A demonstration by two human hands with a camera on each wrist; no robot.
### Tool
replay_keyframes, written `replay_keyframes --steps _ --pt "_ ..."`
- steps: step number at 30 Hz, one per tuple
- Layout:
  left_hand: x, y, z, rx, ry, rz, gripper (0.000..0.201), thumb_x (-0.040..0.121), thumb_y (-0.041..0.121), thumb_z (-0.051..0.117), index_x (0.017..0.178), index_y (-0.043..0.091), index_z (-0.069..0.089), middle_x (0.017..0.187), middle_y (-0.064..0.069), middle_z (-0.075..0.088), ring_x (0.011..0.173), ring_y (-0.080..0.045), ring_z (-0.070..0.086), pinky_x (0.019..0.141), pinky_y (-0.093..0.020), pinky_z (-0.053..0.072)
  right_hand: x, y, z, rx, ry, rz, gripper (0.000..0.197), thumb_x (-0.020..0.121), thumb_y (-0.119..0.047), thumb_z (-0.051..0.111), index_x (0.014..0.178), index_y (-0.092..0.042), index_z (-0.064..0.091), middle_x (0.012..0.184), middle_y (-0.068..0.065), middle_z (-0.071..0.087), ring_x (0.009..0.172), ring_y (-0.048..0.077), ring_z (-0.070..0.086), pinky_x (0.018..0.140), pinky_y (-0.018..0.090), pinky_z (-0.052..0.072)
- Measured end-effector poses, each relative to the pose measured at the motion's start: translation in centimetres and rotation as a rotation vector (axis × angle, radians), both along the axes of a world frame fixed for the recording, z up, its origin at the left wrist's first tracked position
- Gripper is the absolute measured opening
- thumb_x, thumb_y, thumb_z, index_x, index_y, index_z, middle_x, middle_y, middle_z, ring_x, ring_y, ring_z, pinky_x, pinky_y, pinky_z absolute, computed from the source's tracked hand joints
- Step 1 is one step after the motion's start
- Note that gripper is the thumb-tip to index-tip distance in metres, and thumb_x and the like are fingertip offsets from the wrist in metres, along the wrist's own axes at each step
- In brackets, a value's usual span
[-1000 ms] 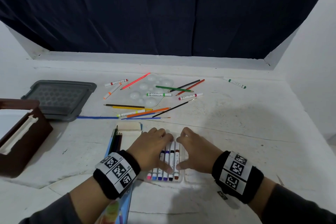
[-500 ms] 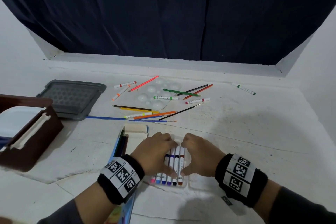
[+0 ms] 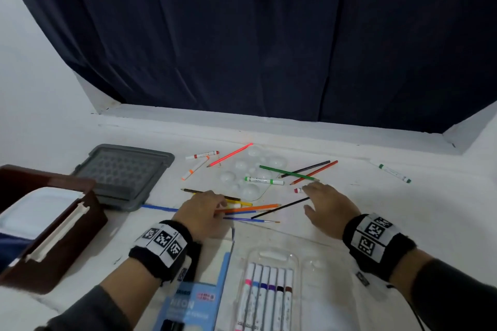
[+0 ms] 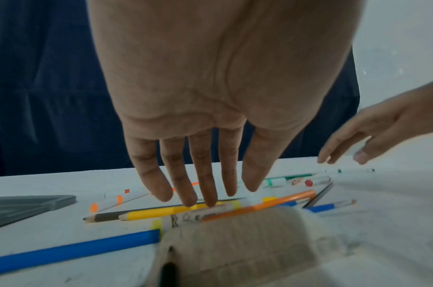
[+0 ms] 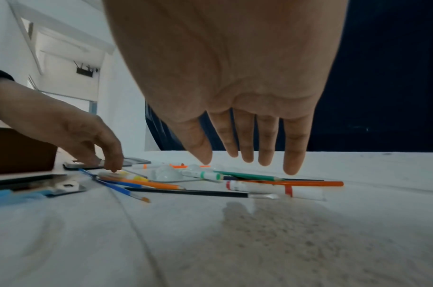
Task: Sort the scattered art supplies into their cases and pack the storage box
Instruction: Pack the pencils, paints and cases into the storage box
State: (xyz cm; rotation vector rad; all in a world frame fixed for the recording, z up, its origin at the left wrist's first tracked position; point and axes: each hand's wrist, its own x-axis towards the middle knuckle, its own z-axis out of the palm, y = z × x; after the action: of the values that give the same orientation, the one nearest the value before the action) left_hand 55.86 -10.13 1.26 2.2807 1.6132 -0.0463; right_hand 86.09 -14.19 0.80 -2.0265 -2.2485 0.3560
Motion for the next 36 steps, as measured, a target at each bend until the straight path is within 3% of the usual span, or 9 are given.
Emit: replay_keyframes --steps 3,8,10,13,18,23,29,32,36 --pt "0.4 1.5 -0.5 0.009 0.111 -0.054 0.040 0.084 0.043 0.049 0.118 0.024 0.057 0.112 0.001 0.053 0.105 -0.023 0.057 0.093 -0.040 0.049 0.9 2.7 -0.6 -0.024 -0.023 -0.027 0.042 0.100 -0.026 0.041 0.141 -0.015 0.041 0.147 0.001 0.042 0.131 0.023 0.041 0.107 0.038 0.038" --pt "0.7 3.6 -1.6 0.077 0.140 -0.086 0.021 0.093 0.028 0.058 0.114 0.026 0.054 0.110 0.002 0.055 0.098 -0.020 0.058 0.088 -0.035 0.050 1.7 5.5 -1.1 -0.081 -0.113 -0.016 0.033 0.098 -0.015 0.040 0.130 -0.015 0.048 0.132 0.001 0.051 0.116 0.025 0.052 0.095 0.040 0.047" --pt "0.6 4.0 -1.8 0.037 0.097 -0.094 0.018 0.093 0.027 0.060 0.110 0.025 0.055 0.104 0.004 0.053 0.094 -0.018 0.057 0.086 -0.030 0.048 1.9 6.0 -1.3 -0.114 -0.169 0.004 0.030 0.098 -0.013 0.039 0.126 -0.015 0.051 0.129 0.003 0.052 0.110 0.024 0.055 0.090 0.036 0.049" --pt "0.4 4.5 -2.1 0.003 0.031 -0.119 0.015 0.092 0.024 0.063 0.107 0.023 0.059 0.097 0.007 0.051 0.090 -0.013 0.053 0.080 -0.021 0.041 2.1 6.4 -1.5 -0.125 -0.240 0.033 0.032 0.097 -0.009 0.040 0.126 -0.014 0.054 0.129 0.004 0.051 0.113 0.023 0.052 0.092 0.033 0.048" --pt "0.0 4.4 -1.9 0.042 -0.051 -0.105 0.019 0.089 0.024 0.068 0.107 0.023 0.060 0.099 0.006 0.055 0.089 -0.012 0.055 0.078 -0.020 0.042 1.9 6.5 -1.1 -0.079 -0.215 0.026 0.033 0.095 -0.002 0.043 0.124 -0.010 0.056 0.127 0.007 0.054 0.117 0.023 0.052 0.095 0.027 0.041" --pt "0.5 2.5 -0.5 0.173 -0.268 -0.099 0.012 0.092 0.026 0.069 0.103 0.023 0.065 0.090 0.008 0.054 0.079 -0.006 0.055 0.071 -0.019 0.042 1.9 5.0 -0.7 -0.039 -0.196 0.039 0.032 0.093 -0.004 0.042 0.119 -0.017 0.058 0.118 0.004 0.054 0.108 0.022 0.053 0.082 0.027 0.042" --pt "1.9 -2.1 1.3 0.317 -0.533 -0.103 0.017 0.092 0.014 0.069 0.106 0.024 0.068 0.089 0.009 0.062 0.084 0.000 0.058 0.072 -0.005 0.039 1.6 1.2 1.5 0.073 0.027 -0.042 0.019 0.096 -0.014 0.045 0.112 -0.023 0.051 0.094 -0.001 0.060 0.083 0.023 0.054 0.071 0.033 0.044" --pt "2.8 -5.0 2.0 0.242 -0.712 -0.031 0.015 0.095 0.020 0.066 0.105 0.030 0.069 0.092 0.009 0.068 0.079 -0.010 0.060 0.066 -0.011 0.043 1.8 -1.8 2.1 0.157 0.269 -0.046 0.010 0.096 -0.018 0.051 0.100 -0.026 0.051 0.078 -0.012 0.053 0.073 0.017 0.053 0.069 0.032 0.045" --pt "3.7 -8.4 2.1 0.139 -0.838 -0.010 0.015 0.091 0.026 0.071 0.103 0.033 0.071 0.086 0.007 0.066 0.073 -0.012 0.059 0.066 -0.021 0.046 1.8 -6.8 2.9 0.163 0.527 -0.062 0.011 0.092 -0.017 0.062 0.091 -0.029 0.064 0.071 -0.014 0.060 0.066 0.007 0.059 0.066 0.018 0.046"
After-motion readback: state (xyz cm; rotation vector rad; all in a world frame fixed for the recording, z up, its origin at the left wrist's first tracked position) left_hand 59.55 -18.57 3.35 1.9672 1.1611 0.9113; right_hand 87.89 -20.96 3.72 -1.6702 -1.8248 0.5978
